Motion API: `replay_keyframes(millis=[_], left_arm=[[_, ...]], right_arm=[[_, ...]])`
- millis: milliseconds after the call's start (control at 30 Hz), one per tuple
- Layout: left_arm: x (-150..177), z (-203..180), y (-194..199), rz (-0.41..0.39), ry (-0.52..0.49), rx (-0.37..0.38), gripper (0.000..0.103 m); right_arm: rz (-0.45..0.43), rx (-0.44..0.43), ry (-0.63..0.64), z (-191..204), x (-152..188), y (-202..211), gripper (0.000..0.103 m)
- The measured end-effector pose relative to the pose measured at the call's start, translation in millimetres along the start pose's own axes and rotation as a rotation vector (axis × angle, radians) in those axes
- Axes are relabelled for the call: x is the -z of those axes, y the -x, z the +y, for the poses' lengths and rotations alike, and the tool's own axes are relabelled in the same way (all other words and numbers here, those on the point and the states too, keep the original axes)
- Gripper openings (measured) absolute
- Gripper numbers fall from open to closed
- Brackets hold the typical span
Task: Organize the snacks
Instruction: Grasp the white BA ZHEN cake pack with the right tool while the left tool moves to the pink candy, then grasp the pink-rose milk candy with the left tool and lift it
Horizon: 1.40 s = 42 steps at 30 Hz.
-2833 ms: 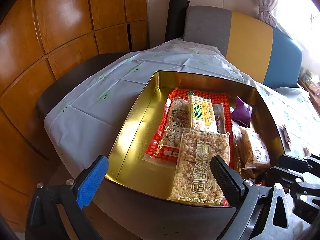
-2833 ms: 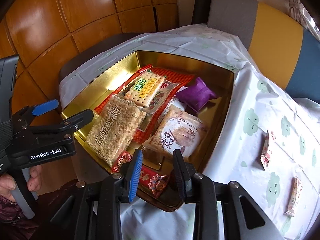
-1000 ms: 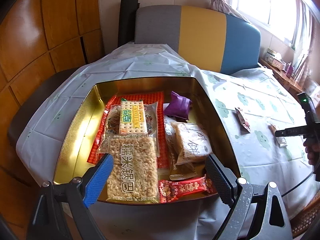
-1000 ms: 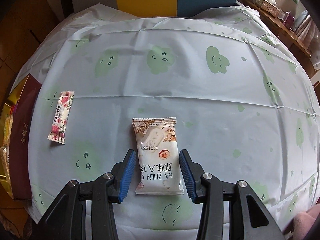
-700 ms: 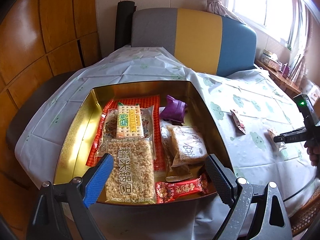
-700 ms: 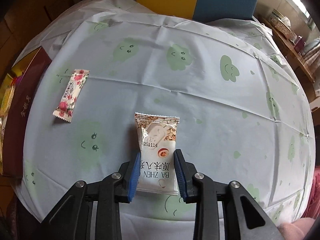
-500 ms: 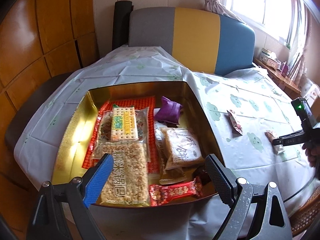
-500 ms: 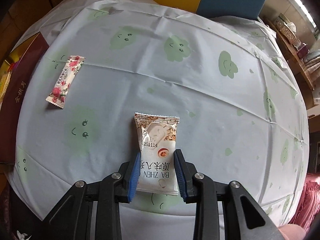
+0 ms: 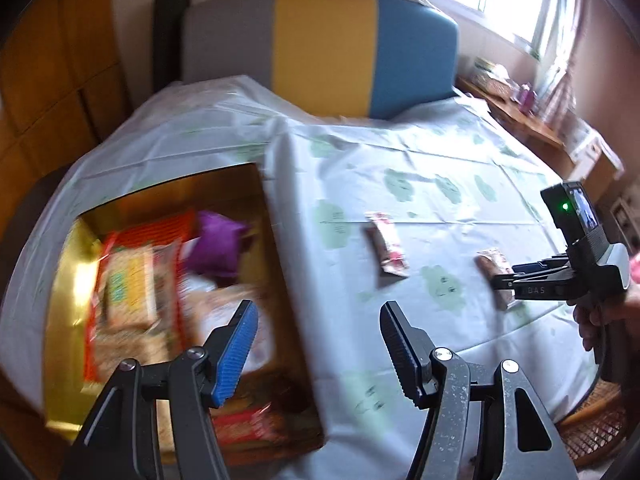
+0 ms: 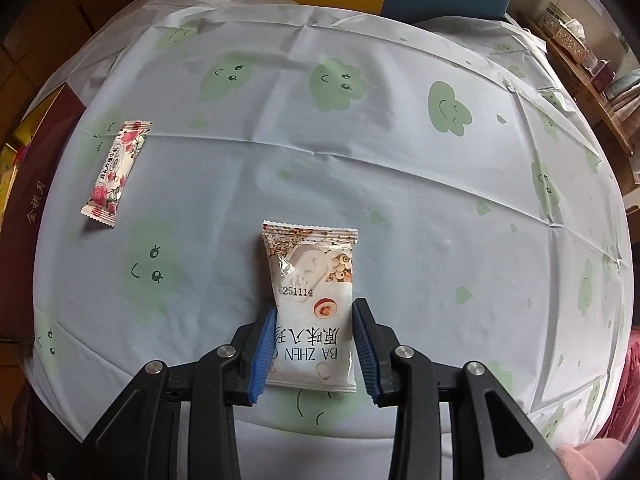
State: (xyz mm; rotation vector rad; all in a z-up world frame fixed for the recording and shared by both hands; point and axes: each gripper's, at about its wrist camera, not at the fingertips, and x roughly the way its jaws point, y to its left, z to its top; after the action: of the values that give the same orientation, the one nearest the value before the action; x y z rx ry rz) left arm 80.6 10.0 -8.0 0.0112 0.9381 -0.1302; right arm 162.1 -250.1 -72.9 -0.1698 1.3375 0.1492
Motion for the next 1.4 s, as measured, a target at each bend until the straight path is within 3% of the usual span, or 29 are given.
replay_keyframes(millis=[367, 800, 867, 900, 933, 967, 1267, 1333, 1400], left_arm=[[-37.3, -52.4, -81.8, 0.156, -0.04, 0.051, 0.064], [-63.0, -67.0, -151.4, 0.246, -0.038, 0.0, 0.064], [-62.0, -71.1, -151.8, 0.218, -0.065, -0.025, 0.058], [-60.5, -73.0, -150.8, 0.206, -0.081, -0.043, 0.048], [-59.5, -73.7, -148.6, 0.191, -0.089, -0.049, 0.029], [-57.9, -73.8, -146.1, 0.19, -0.089, -0.031, 0.02], [-13.2, -84.7, -110.5, 0.177, -0.099, 0.075, 0.019], [2.2, -89.2, -107.2, 0.181, -0.11, 0.08, 0.02], [14.5, -92.9, -99.8, 0.136, -0.138, 0.059, 0.022]], right_arm=[[0.013, 0.002, -0.043, -11.7, -5.9, 0.0, 0.043], [0.009, 0.018, -0.051, -18.4, -11.7, 2.2, 0.043], [0.01, 0.022, -0.056, -21.4, -12.4, 3.4, 0.043], [0.009, 0.023, -0.057, -23.6, -12.8, 4.1, 0.043], [0.009, 0.022, -0.059, -25.5, -13.1, 4.8, 0.043], [0.009, 0.021, -0.062, -26.7, -13.4, 4.9, 0.043], [0.008, -0.034, -0.112, -48.3, -16.6, 8.3, 0.043], [0.003, -0.06, -0.13, -54.2, -18.9, 11.1, 0.043], [0.002, -0.097, -0.151, -60.0, -20.2, 12.8, 0.043]])
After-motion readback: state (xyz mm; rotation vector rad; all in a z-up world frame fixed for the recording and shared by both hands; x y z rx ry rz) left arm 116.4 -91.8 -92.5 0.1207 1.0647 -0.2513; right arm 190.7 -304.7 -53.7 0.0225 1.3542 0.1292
